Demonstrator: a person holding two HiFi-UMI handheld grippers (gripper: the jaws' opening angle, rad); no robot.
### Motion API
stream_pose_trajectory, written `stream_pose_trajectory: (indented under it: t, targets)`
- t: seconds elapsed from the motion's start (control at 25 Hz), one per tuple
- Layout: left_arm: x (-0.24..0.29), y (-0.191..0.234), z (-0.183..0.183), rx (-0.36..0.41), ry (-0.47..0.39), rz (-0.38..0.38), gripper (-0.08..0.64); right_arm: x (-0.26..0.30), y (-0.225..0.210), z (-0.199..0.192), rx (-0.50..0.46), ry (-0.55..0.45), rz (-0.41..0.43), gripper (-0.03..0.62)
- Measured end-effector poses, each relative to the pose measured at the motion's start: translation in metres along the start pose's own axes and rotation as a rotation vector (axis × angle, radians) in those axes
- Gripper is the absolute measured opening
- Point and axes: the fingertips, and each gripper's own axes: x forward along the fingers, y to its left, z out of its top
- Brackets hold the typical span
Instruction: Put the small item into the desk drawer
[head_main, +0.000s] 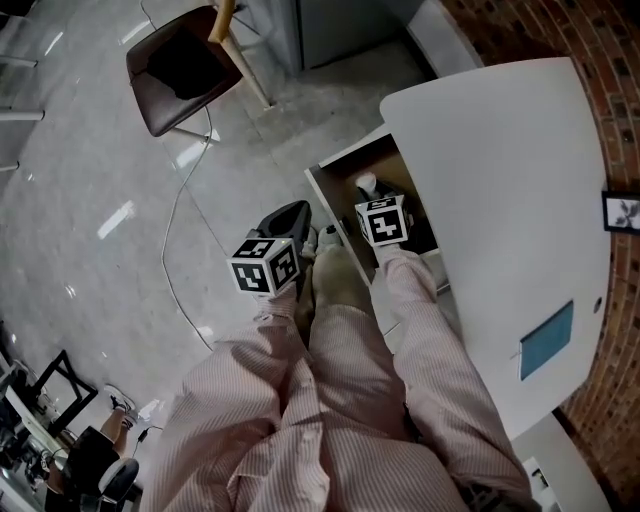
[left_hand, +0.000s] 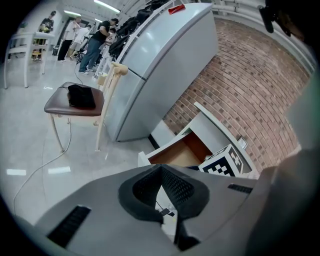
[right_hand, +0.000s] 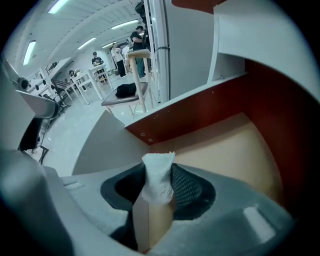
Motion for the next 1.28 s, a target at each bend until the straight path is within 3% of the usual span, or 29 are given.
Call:
stream_pose_trajectory:
  t: [0.56, 1.28]
  targets:
    - [0.014, 0.005, -0.014, 0.012, 0.024, -0.002, 0.0, 0.034, -0.001, -0.032, 0.017, 0.1, -0.02, 0.16]
    - [0.01, 0.001, -0.016, -0.002, 0.032, 0.007, 0.0, 0.031, 0.005, -0.024, 0.053, 0.076, -0.001, 0.189]
